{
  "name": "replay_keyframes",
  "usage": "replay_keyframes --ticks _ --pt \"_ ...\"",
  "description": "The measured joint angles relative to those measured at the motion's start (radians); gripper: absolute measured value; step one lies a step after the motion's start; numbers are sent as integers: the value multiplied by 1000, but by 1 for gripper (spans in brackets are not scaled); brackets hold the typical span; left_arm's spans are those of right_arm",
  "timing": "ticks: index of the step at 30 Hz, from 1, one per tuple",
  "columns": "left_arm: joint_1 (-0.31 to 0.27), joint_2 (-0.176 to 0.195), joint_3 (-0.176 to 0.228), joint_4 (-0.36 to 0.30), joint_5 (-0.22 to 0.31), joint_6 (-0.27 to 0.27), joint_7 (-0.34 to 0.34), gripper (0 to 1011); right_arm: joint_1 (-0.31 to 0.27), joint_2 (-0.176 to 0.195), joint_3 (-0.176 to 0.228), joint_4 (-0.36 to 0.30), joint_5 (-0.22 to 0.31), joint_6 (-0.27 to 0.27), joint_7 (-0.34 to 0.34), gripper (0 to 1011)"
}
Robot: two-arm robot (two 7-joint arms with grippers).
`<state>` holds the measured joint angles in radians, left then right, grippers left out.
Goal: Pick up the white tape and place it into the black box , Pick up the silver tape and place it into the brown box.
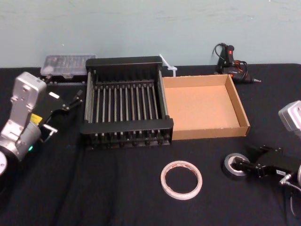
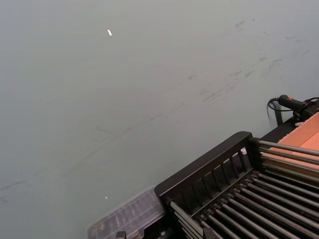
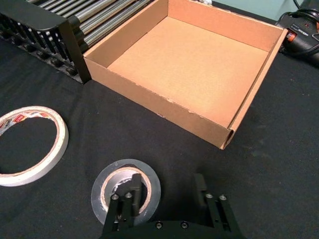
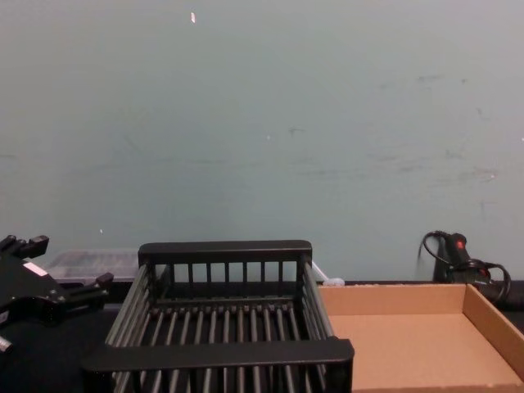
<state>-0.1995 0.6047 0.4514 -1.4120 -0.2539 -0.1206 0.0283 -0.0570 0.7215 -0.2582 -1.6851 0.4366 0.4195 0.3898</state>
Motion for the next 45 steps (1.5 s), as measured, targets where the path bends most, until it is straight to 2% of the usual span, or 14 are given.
replay_keyframes --ticks 7,8,10,11,14,16,29,37,45 --pt "0 0 0 0 0 0 0 1001 0 0 0 0 0 0 0 463" --pt "0 0 0 0 0 0 0 1001 0 0 0 0 0 0 0 399" --pt "0 0 0 0 0 0 0 1001 0 0 0 0 0 0 0 360" --pt "0 0 0 0 0 0 0 1001 0 0 0 0 0 0 0 300" --pt "0 0 0 0 0 0 0 1002 0 0 0 0 0 0 0 242" --pt "0 0 0 0 0 0 0 1001 0 0 0 0 0 0 0 166" --pt "0 0 0 0 0 0 0 1001 0 0 0 0 0 0 1 160" --pt "0 0 0 0 0 0 0 1001 -8 9 15 -14 27 -20 18 160" --pt "0 0 0 0 0 0 0 1001 1 13 30 -37 44 -17 1 160"
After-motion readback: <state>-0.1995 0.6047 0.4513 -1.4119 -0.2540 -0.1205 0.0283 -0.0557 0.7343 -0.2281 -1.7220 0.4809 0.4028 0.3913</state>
